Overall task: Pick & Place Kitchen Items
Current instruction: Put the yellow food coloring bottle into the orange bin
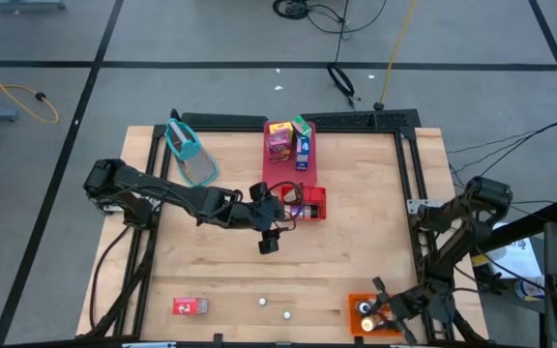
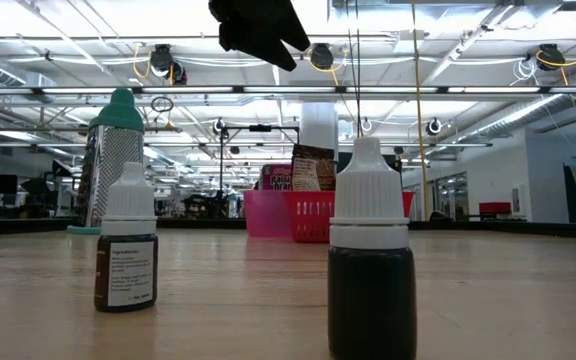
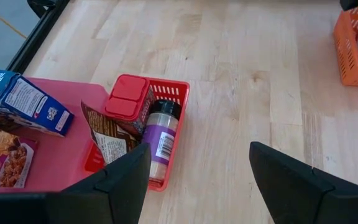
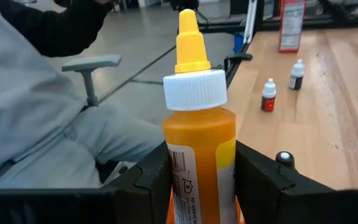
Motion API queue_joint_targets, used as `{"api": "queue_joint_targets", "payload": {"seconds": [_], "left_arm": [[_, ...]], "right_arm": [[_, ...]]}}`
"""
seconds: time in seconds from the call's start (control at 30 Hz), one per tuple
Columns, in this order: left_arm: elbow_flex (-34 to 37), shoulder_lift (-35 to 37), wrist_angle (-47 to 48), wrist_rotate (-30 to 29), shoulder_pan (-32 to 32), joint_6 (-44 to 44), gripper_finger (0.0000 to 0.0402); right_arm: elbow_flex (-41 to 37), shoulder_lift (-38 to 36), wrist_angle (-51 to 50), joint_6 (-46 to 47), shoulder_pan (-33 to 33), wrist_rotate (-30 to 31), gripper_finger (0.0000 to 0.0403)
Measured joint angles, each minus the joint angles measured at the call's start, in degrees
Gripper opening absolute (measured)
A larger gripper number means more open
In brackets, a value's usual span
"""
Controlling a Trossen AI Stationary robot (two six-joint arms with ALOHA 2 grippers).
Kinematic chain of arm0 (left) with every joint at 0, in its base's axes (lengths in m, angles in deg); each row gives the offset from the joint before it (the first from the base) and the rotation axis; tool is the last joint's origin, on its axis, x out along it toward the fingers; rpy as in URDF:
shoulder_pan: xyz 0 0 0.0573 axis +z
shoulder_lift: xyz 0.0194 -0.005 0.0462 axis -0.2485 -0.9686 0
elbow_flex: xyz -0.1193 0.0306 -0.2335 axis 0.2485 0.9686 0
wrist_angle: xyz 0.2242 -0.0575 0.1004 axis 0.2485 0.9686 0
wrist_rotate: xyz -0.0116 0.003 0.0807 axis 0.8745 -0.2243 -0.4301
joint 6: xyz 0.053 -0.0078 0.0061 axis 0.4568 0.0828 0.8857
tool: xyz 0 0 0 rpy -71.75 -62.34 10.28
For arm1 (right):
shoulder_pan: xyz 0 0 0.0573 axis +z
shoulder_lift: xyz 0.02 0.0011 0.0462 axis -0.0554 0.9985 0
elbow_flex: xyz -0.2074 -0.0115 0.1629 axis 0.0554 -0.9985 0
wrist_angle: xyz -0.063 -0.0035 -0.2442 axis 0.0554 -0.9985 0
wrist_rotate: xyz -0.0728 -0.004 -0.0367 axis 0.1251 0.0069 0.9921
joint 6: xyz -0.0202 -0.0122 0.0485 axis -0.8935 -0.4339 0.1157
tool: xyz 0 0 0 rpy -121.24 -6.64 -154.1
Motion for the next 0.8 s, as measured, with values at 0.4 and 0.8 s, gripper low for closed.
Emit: {"api": "queue_joint_targets", "payload": {"seconds": [0.4, 0.8], "left_arm": [[0.0, -0.04, -0.05, -0.02, -0.02, -0.2, 0.0273], [0.0, -0.04, 0.0, 0.0, -0.01, -0.31, 0.0273]], "right_arm": [[-0.36, 5.22, -0.85, 5.49, -0.11, 1.55, 0.0137], [-0.61, 5.49, -0.47, 6.85, -0.83, 1.54, 0.0143]]}}
